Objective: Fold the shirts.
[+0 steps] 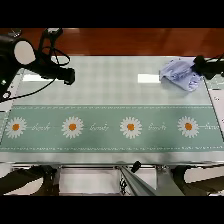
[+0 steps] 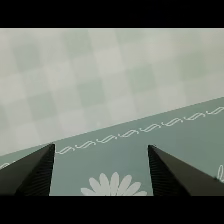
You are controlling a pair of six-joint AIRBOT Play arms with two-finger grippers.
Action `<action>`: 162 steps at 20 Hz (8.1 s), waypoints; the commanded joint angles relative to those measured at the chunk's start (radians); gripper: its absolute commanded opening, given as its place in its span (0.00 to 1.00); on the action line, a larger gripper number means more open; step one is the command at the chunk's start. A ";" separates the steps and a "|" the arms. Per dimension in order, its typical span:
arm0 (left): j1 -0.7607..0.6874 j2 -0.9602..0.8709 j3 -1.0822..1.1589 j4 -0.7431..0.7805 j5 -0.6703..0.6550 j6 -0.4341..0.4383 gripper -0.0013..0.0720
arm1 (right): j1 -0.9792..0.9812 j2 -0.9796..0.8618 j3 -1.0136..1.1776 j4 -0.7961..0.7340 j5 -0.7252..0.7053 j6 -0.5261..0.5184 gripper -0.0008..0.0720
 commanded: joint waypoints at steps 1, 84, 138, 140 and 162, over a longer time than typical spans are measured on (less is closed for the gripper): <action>0.000 0.004 0.136 -0.003 -0.110 0.000 0.98 | 0.005 0.214 0.095 0.084 0.046 -0.126 0.05; 0.002 0.208 -1.111 -0.829 0.474 0.214 0.05 | 0.122 0.238 0.113 -0.417 0.667 -0.175 0.61; 0.263 0.705 0.365 -0.330 0.043 0.117 0.04 | 0.029 0.984 0.314 -0.094 0.380 -0.069 0.05; 0.263 0.705 0.365 -0.315 -0.072 0.095 0.04 | 0.029 0.983 0.313 -0.115 0.537 -0.068 0.05; 0.262 0.269 -0.548 -0.253 0.605 0.006 0.05 | 0.292 0.244 -0.169 -0.341 0.054 0.022 0.05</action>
